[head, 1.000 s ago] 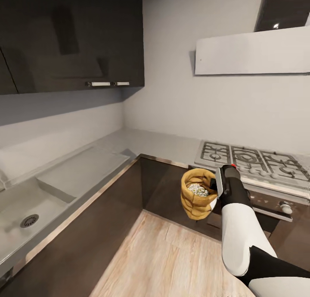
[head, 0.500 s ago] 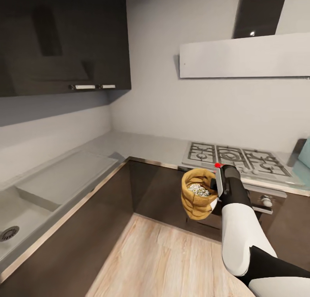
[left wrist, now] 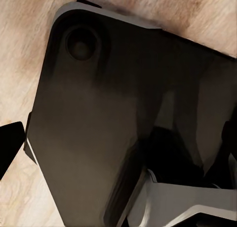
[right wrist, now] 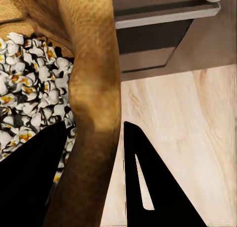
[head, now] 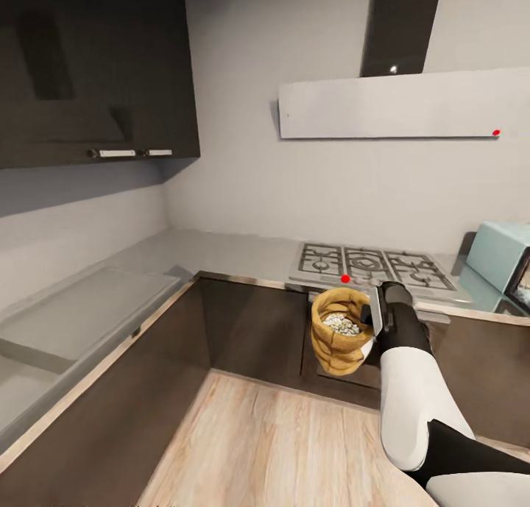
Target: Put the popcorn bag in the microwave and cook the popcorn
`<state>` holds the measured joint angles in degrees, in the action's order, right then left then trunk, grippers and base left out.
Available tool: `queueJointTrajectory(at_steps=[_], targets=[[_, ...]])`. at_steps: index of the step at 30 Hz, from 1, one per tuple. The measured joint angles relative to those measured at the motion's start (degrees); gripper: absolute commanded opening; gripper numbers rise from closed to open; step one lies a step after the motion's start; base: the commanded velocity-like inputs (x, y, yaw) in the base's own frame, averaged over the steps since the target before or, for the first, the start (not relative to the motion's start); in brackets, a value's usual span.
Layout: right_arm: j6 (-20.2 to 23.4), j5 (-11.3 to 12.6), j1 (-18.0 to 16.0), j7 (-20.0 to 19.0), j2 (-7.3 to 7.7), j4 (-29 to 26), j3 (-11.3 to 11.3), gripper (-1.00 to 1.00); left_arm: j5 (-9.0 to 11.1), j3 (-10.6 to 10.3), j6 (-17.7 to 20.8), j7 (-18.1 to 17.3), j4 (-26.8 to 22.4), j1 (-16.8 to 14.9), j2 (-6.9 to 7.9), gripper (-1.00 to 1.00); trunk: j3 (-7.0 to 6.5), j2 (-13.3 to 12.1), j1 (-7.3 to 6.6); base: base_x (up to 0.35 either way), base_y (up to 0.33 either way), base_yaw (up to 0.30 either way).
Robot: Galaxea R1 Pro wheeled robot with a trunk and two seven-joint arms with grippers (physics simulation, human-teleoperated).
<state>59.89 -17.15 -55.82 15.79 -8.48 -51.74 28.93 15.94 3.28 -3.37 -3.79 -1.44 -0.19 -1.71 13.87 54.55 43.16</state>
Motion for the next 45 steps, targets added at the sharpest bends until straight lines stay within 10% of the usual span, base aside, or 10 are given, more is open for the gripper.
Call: queueJointTrajectory(at_steps=[31,45], targets=[[0.0,-0.12,0.0,-0.01,0.21,-0.14,0.1,-1.0,0.34,0.15,0.0,0.0,0.0,0.0,0.04,1.0,-1.98,0.0,-0.03,-0.203,0.0,-0.201],[0.0,0.21,0.0,-0.07,5.48,-0.15,0.16,-1.0,0.44,0.18,0.05,0.0,0.0,0.0,0.04,1.0,-2.87,0.0,-0.03,0.0,0.0,-0.2]])
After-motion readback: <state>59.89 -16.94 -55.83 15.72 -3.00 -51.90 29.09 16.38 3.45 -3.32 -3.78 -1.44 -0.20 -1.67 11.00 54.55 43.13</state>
